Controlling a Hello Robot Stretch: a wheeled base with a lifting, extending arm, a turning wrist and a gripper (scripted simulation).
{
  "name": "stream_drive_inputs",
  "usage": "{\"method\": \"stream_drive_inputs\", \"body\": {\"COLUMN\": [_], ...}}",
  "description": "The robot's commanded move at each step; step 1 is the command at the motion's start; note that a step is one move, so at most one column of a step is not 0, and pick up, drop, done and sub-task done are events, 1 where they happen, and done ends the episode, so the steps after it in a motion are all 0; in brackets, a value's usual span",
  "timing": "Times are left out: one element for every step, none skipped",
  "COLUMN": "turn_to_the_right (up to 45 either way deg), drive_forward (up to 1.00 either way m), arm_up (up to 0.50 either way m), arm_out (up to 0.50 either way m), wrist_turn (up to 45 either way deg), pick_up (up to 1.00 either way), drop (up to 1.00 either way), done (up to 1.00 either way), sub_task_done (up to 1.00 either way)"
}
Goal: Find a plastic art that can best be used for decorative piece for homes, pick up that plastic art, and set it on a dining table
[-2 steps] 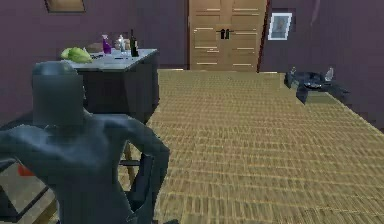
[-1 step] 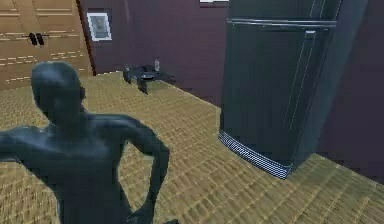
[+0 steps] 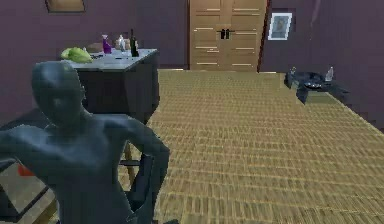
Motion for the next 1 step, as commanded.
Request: {"method": "stream_drive_inputs", "body": {"turn_to_the_right": [-45.0], "drive_forward": [0.00], "arm_up": [0.00], "arm_out": [0.00], "wrist_turn": [0.0], "pick_up": [0.00], "drop": [0.00], "done": [0.00], "sub_task_done": [0.00]}}
